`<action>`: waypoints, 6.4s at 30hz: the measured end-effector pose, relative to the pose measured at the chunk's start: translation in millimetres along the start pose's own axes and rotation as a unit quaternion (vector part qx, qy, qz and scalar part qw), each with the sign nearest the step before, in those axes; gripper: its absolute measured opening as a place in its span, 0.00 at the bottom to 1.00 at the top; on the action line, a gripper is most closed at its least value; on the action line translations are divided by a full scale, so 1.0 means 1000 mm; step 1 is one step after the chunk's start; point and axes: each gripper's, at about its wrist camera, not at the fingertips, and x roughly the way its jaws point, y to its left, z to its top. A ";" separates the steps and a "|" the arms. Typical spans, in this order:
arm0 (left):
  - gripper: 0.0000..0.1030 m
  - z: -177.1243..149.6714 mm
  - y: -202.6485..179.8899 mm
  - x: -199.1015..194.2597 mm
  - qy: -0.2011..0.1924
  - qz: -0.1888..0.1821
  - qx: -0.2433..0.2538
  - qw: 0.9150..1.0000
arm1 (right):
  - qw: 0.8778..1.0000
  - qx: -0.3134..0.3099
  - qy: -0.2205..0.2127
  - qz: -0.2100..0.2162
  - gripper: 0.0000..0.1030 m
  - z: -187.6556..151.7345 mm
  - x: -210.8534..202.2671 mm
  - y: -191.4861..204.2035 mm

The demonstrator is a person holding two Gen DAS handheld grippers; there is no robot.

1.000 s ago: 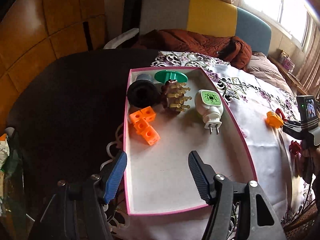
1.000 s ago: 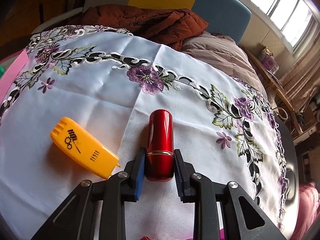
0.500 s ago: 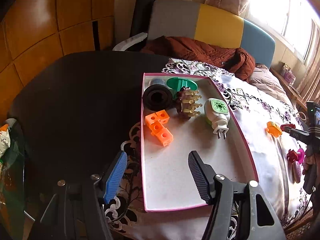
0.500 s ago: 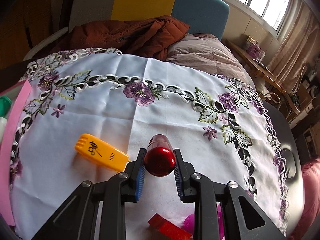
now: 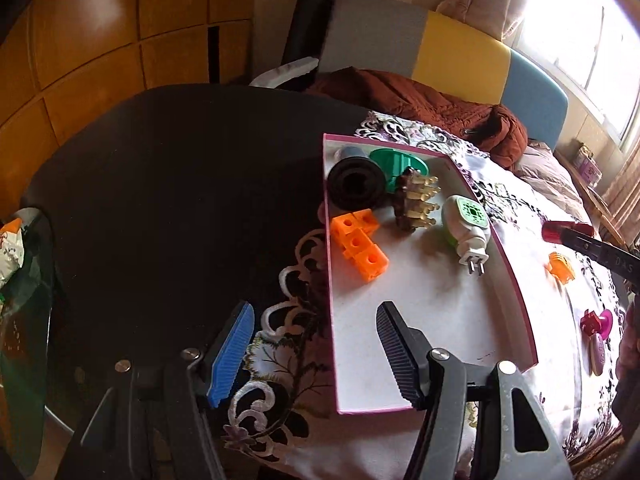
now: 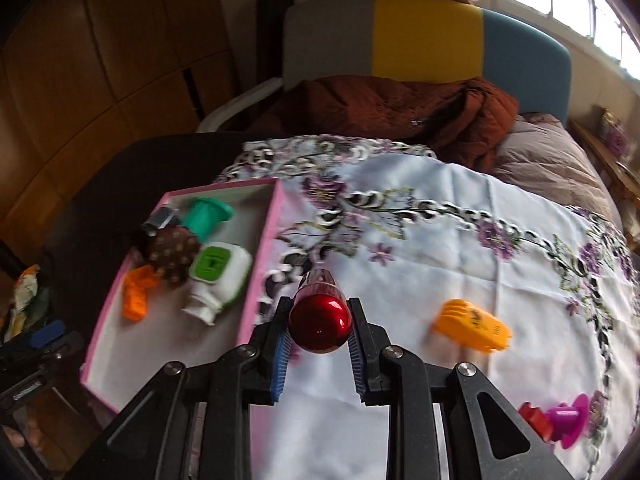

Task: Organize rigid objects
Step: 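Carry the red cylinder into the tray and open the right tool, then withdraw both tools from the tray toward the remaining items on the cloth, then close the left tool on the yellow HOL clip, then grasp the pink cup with the right tool while the left tool holds the yellow clip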

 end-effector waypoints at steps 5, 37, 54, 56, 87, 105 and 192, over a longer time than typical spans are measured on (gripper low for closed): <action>0.63 0.002 0.010 0.002 0.001 0.001 -0.015 1.000 | 0.997 -0.035 0.020 0.070 0.25 0.004 0.023 0.068; 0.63 -0.002 0.004 -0.005 -0.001 -0.003 -0.003 1.000 | 0.996 -0.049 0.035 0.063 0.55 -0.011 0.053 0.091; 0.63 -0.005 -0.020 -0.011 -0.003 -0.009 0.035 0.999 | 1.000 -0.005 -0.021 0.022 0.63 -0.016 0.004 0.034; 0.63 -0.005 -0.024 -0.011 -0.003 -0.010 0.041 0.999 | 1.000 0.001 -0.027 0.013 0.65 -0.016 -0.001 0.024; 0.63 -0.003 -0.142 -0.009 0.005 -0.069 0.172 0.983 | 0.930 0.279 -0.104 -0.216 0.81 -0.063 -0.086 -0.238; 0.63 -0.008 -0.203 0.000 0.021 -0.102 0.223 0.969 | 0.914 0.323 -0.100 -0.224 0.87 -0.071 -0.091 -0.250; 0.71 -0.042 -0.225 -0.008 0.045 -0.233 0.228 0.944 | 0.923 0.328 0.115 -0.163 0.51 -0.104 -0.017 -0.250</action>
